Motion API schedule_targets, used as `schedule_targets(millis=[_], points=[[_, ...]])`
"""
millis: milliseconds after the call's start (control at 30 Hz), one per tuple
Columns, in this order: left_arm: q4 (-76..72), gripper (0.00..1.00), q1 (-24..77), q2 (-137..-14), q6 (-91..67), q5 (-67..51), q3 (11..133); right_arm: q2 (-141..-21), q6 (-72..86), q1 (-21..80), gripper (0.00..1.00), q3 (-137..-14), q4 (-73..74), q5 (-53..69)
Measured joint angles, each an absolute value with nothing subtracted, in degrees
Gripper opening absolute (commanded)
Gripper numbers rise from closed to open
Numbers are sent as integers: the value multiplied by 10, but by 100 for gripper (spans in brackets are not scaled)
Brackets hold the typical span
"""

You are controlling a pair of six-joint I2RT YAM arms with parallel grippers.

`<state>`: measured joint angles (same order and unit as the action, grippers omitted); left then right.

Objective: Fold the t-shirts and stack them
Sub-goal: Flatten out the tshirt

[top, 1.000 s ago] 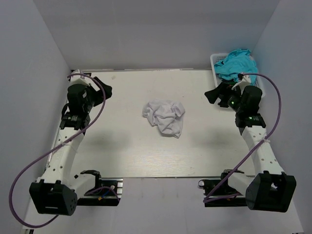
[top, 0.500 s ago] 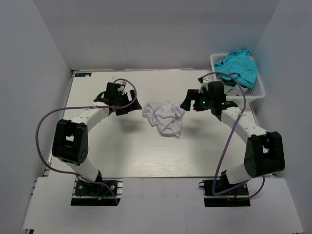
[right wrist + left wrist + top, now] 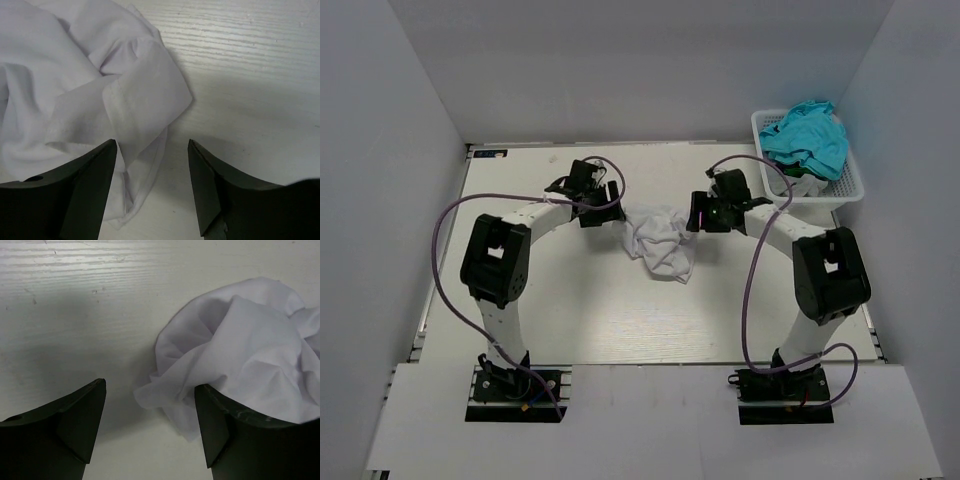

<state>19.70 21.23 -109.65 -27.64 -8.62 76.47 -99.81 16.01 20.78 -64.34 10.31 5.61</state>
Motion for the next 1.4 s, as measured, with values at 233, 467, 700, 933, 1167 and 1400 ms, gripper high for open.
schedule_targets(millis=[233,467,700,933,1167,1400], points=[[201,43,215,-1142,-272,-97,795,-1065,163,226,58,-711,97,18],[209,0,220,-1142,-264,-104,815,-1100,175,241,0,-728,98,-20],[186,0,221,-1051,-259,-107,778,-991,179,245,0,-701,100,-54],[111,0,221,-770,-260,-114,706,-736,175,250,0,-692,89,-76],[92,0,221,-564,-250,-97,701,-565,168,250,0,-683,90,-87],[109,0,221,-435,-242,-81,697,-450,148,250,0,-684,89,-78]])
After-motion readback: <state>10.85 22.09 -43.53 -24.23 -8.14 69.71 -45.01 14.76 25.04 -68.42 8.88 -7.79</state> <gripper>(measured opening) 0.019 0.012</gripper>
